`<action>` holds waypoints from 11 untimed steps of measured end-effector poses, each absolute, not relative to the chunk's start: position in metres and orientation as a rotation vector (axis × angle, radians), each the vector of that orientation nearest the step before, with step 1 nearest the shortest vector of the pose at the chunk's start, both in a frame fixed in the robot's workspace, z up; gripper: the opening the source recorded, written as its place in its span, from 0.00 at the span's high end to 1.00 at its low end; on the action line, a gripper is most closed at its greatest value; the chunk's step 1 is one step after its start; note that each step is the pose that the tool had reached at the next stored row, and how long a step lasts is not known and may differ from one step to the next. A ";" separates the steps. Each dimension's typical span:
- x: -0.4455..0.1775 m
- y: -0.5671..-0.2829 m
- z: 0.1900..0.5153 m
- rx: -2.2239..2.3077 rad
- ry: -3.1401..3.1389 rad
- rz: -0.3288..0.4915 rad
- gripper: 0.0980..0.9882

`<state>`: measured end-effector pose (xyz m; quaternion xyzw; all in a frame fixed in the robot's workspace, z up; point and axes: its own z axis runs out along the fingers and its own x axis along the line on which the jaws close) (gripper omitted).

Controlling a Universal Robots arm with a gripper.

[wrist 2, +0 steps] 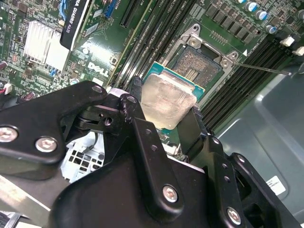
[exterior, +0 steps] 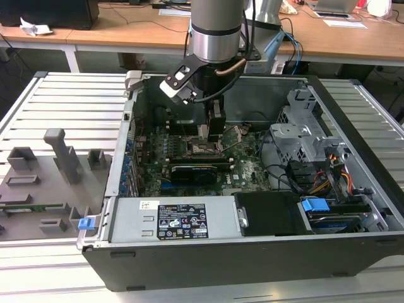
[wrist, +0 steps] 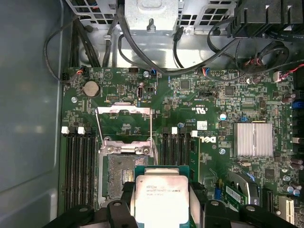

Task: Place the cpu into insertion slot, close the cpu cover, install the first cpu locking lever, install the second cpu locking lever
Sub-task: 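Place the cpu into insertion slot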

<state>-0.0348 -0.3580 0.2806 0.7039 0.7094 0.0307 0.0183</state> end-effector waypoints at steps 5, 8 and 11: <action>-0.035 -0.358 0.279 2.186 2.203 0.095 0.50; -0.035 -0.358 0.278 2.186 2.203 0.095 0.50; -0.035 -0.358 0.277 2.186 2.203 0.095 0.50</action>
